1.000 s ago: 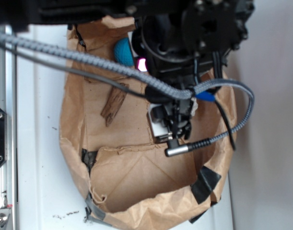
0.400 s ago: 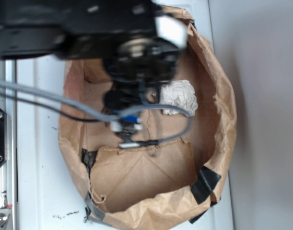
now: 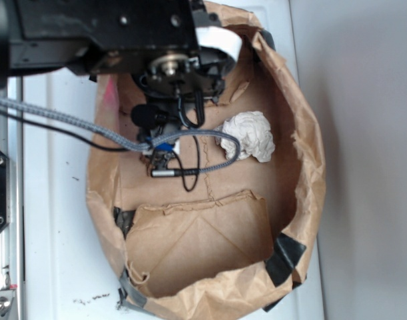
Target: Grab the blue ball.
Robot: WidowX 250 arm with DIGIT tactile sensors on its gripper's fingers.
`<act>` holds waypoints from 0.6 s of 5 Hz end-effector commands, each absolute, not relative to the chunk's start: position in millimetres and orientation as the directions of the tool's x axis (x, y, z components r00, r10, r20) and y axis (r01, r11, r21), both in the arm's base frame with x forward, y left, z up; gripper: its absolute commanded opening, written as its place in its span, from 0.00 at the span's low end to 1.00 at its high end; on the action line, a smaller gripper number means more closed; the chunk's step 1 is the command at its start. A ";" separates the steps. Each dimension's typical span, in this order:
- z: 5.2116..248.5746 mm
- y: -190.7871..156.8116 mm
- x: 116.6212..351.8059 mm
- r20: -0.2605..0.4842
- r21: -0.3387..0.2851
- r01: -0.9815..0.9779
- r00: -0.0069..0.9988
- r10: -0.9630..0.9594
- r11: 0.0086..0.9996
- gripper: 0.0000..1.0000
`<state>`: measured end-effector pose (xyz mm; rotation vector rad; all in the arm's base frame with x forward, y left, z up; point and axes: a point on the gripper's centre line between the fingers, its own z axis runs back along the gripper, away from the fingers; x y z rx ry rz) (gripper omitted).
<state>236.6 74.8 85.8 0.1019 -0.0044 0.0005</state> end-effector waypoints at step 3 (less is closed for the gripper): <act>80.5 83.0 242.9 0.081 0.176 0.226 0.967 -0.243 0.958 1.00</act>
